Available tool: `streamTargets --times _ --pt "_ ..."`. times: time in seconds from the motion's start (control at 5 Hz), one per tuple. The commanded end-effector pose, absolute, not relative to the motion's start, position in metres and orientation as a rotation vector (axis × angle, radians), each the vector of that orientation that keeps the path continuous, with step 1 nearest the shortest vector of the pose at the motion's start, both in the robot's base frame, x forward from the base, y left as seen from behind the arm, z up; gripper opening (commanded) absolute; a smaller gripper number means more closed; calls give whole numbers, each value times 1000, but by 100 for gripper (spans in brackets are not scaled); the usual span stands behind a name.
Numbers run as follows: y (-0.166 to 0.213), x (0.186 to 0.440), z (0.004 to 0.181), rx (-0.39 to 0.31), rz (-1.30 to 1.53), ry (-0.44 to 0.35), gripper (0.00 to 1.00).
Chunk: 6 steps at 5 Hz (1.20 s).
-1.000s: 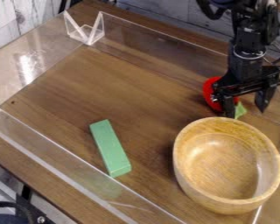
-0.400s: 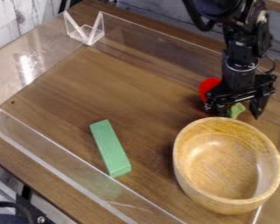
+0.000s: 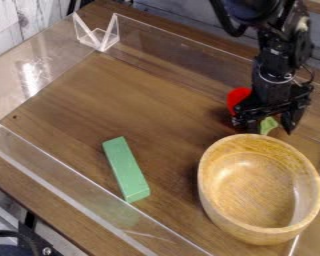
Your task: Move the red object to the left side of the table
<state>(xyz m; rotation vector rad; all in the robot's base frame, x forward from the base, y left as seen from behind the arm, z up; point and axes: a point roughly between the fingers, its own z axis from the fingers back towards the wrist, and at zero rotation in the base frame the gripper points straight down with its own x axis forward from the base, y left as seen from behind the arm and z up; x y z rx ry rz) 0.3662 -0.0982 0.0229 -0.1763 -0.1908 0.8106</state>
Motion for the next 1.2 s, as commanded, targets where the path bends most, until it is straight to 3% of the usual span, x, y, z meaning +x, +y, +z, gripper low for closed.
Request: streamTargets --times 0.0,0.2,0.4,0.6,1.0 --pt "-95 375 58 -217 838 -288 100" --pt "-89 376 63 -209 871 -315 100" --pt "-80 375 71 -200 928 -324 0" --pt "-77 369 70 -195 953 -331 0" --pt "-69 364 108 -269 964 -353 0"
